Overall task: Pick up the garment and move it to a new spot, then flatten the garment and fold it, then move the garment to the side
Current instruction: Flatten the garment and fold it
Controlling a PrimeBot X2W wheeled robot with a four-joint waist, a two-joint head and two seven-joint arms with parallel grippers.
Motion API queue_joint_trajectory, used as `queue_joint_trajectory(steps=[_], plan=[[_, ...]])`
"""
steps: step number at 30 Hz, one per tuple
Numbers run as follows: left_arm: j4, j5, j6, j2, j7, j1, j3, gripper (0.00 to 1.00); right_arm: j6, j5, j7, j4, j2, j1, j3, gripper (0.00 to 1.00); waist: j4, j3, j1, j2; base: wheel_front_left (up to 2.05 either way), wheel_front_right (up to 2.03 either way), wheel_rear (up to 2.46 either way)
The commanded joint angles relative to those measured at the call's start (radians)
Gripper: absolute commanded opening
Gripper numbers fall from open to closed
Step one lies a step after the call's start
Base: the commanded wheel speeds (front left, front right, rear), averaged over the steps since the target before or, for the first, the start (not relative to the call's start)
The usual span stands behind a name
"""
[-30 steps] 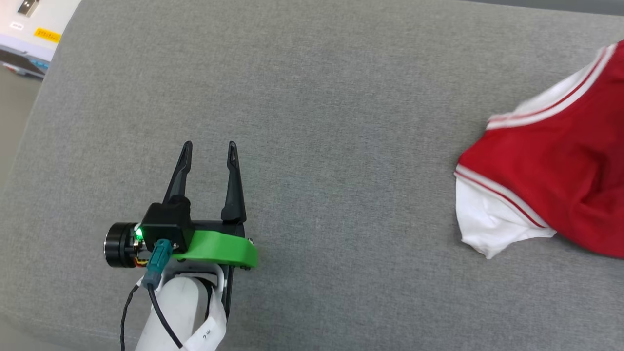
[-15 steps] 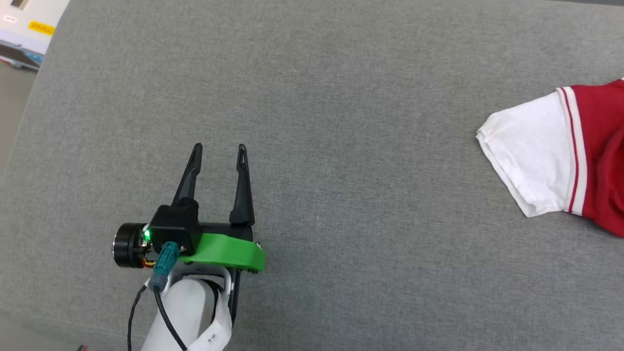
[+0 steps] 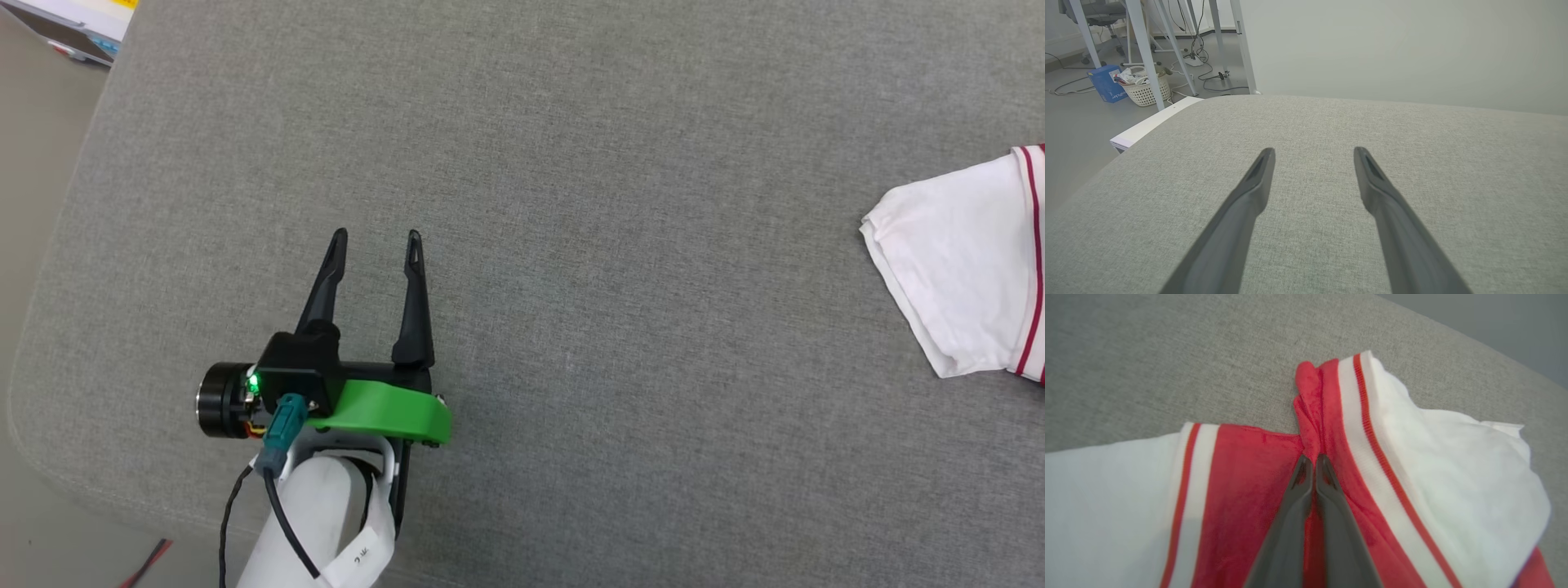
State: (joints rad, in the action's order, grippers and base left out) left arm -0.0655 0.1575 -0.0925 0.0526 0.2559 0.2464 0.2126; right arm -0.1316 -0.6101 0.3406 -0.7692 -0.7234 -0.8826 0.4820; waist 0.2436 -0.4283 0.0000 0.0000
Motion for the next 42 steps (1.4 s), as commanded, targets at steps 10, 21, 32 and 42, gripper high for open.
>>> queue_joint_trajectory(steps=[10,21,32,42], plan=[[-0.013,-0.056,0.032,0.000,0.006,-0.023,-0.063,1.00,0.001,0.028,-0.418,0.044,0.022,0.049,-0.041,1.00,-0.088,0.129,0.0000,0.0000,0.00,0.00,0.00],[-0.010,-0.077,0.055,-0.001,0.006,-0.068,-0.079,1.00,0.001,-0.081,-0.185,0.490,-0.010,0.118,0.073,1.00,-0.107,0.189,0.0000,0.0000,0.00,0.00,0.00],[0.003,-0.067,0.054,-0.002,0.006,-0.060,-0.073,1.00,0.001,-0.294,0.427,0.695,-0.151,0.075,0.285,1.00,-0.081,0.146,0.0000,0.0000,0.00,0.00,0.00],[0.007,-0.039,0.031,-0.002,0.006,-0.023,-0.050,1.00,0.001,-0.306,0.407,0.493,-0.057,0.132,0.365,1.00,-0.050,0.071,0.0000,0.0000,0.00,0.00,0.00]])
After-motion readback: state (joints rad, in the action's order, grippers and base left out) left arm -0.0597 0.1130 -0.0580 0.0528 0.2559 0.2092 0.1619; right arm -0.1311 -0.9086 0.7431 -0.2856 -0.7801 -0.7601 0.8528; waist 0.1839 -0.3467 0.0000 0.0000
